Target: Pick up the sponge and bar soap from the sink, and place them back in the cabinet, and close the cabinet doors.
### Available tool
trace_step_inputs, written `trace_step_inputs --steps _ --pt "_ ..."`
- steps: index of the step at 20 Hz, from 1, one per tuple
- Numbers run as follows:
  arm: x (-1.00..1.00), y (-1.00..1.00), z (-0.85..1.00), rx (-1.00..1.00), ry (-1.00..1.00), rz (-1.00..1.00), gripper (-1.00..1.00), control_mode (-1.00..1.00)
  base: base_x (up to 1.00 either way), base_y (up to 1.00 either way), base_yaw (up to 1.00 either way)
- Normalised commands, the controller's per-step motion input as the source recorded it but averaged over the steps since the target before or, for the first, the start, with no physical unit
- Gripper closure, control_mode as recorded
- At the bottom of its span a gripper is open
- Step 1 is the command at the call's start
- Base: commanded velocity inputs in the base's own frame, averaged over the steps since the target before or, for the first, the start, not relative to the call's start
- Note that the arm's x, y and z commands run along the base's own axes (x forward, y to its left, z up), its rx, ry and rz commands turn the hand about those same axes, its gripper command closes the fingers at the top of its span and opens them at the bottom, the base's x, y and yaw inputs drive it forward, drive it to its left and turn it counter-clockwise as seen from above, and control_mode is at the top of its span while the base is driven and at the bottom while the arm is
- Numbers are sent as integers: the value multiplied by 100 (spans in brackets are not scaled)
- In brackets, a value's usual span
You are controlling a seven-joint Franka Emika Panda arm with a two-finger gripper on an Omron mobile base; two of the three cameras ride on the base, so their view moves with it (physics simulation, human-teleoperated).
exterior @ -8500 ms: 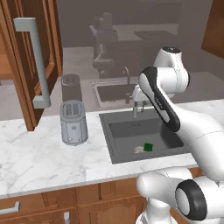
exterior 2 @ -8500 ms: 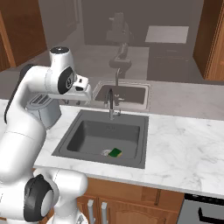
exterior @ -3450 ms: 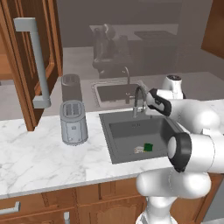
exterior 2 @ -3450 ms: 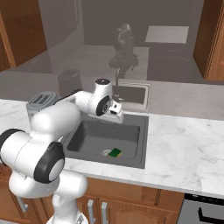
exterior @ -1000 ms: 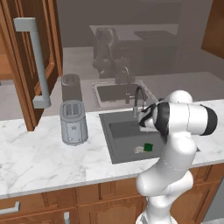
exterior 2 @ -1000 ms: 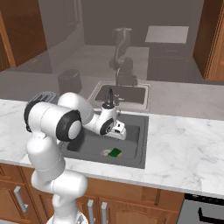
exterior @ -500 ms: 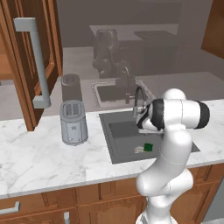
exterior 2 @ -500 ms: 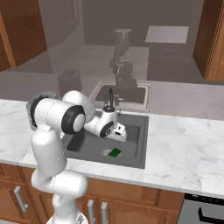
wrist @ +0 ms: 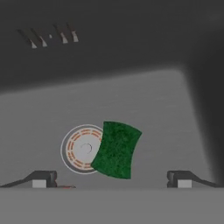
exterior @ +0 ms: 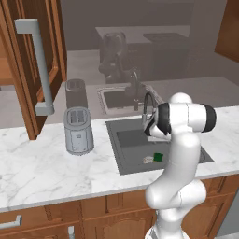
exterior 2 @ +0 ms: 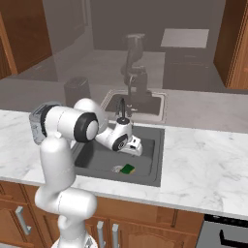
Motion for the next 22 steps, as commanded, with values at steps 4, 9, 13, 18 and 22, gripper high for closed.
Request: trace_step_inputs --steps 4,9,13,18,22 --pt "4 -8 -15 0 0 0 -100 -100 0 0 0" --pt "0 0 -18 0 0 0 -100 -100 0 0 0" --pt "0 0 -21 0 0 0 -100 -100 0 0 0" --pt "0 0 -21 0 0 0 -100 -100 0 0 0" --pt "0 0 -22 0 0 0 -100 -100 0 0 0"
